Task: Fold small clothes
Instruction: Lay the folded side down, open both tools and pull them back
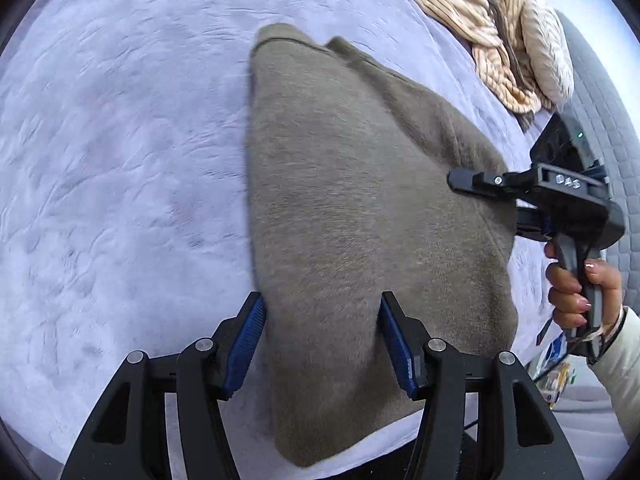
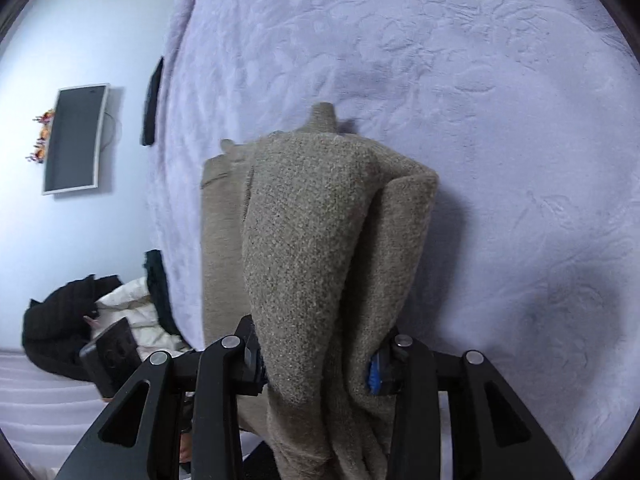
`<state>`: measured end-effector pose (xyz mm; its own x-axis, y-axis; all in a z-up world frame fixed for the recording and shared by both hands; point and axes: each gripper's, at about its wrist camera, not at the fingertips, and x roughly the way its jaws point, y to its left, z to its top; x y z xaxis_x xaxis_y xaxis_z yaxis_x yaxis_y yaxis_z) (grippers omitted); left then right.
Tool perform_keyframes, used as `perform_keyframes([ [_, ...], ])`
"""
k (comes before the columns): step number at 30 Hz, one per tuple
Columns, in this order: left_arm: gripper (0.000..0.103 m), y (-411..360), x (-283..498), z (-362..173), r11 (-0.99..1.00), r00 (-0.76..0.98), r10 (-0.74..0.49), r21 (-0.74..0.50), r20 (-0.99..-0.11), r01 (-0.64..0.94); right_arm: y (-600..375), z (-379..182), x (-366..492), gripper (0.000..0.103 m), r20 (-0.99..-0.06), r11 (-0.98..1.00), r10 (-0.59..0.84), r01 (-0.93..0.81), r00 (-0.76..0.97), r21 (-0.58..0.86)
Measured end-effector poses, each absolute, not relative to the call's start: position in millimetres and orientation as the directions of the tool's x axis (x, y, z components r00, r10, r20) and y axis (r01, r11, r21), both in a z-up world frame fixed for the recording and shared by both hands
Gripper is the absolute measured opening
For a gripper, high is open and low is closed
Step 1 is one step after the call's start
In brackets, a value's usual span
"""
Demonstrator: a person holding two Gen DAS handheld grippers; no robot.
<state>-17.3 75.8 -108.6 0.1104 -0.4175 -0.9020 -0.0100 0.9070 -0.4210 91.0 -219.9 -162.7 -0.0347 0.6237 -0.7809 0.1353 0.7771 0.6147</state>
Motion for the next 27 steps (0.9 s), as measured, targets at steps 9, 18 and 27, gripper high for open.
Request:
perform_keyframes([
  [9,0.07,105.4,-49.4,-71.3,0.945,0.219,-0.32,-0.326,-0.922,0.008,-245.8,-108.0,60.3,0.048,-0.918,0.909,0.393,0.129,0.044,0.395],
  [18,0.07,63.1,-67.7,-91.0,0.968,0.141,-0.243,-0.23,-0.96,0.098,-181.0,-77.4,-24.4,0.037,-0.862,0.861,0.506,-0.043,-0.004,0.506],
  [27,0.07,53.6,-78.0,-99.1,0.97,0.118,-0.237,-0.228,-0.964,0.083,-200.1,-133.5,-28.7,0.017,-0.947,0.945,0.32,0.077,-0.007,0.319],
])
